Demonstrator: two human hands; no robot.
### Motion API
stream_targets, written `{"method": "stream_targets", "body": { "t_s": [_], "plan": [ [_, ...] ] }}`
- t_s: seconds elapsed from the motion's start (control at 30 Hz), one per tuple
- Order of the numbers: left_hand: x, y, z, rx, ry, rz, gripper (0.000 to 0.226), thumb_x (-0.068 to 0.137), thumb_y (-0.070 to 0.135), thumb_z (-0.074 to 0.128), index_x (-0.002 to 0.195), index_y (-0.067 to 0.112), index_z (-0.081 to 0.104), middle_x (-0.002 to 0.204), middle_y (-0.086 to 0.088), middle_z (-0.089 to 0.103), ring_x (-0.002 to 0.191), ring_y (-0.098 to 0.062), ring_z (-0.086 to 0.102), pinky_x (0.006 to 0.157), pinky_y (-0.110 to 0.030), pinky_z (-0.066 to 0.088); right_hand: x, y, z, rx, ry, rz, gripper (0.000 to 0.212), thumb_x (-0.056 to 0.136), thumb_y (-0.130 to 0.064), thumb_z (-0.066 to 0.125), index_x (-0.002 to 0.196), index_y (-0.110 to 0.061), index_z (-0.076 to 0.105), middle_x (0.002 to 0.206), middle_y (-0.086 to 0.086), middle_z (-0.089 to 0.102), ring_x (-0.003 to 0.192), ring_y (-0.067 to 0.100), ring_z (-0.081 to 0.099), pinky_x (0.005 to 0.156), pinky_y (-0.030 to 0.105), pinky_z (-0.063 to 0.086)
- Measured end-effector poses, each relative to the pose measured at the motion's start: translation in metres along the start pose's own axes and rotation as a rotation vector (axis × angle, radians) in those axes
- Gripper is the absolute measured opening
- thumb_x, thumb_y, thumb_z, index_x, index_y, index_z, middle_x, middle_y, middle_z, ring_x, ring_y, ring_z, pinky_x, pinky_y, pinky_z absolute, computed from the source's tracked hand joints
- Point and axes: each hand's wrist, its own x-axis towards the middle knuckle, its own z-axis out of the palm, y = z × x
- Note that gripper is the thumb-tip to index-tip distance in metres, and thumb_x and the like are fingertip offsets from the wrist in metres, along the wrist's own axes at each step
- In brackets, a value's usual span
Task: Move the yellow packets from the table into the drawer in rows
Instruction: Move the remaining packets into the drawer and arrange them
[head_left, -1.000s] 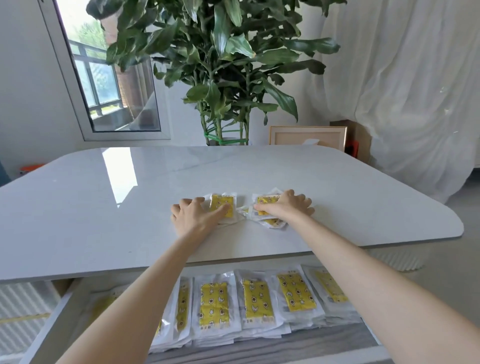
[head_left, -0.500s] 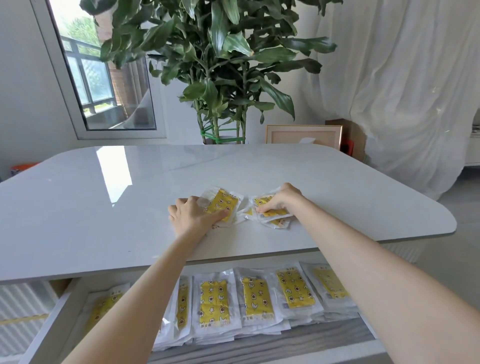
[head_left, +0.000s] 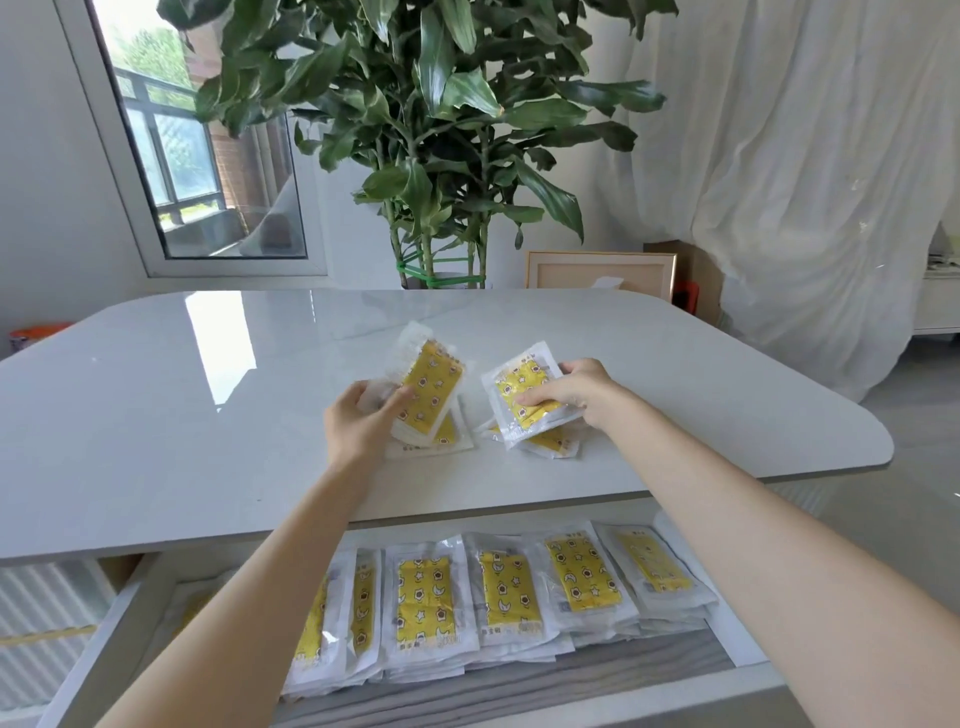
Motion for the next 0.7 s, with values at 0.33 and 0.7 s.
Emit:
{"method": "stream_targets", "body": {
  "t_s": [0.33, 0.7],
  "plan": [
    [0.013, -0.002, -0.064, -0.344, 0.212, -0.165, 0.011, 0.082, 0.021, 0.072, 0.076, 0.019, 0.063, 0.077, -0.001, 0.064, 0.08, -0.023, 0.061, 0.088, -0.04, 0.049, -0.026, -0.048, 0.059, 0.063, -0.255, -0.004, 0.035, 0.074, -0.008, 0.081, 0.101, 0.0, 0.06, 0.078, 0.01, 0.068, 0.053, 0.015, 0.066, 0.058, 0.029, 0.059],
    [0.014, -0.004, -0.074, -0.365, 0.174, -0.141, 0.005, 0.084, 0.021, 0.07, 0.081, 0.02, 0.066, 0.084, -0.002, 0.068, 0.089, -0.025, 0.064, 0.094, -0.041, 0.05, -0.022, -0.037, 0.105, -0.272, 0.003, -0.072, 0.06, 0.074, -0.029, 0.08, 0.12, -0.004, 0.051, 0.128, 0.011, 0.056, 0.12, 0.026, 0.054, 0.094, 0.031, 0.048]
  ]
}}
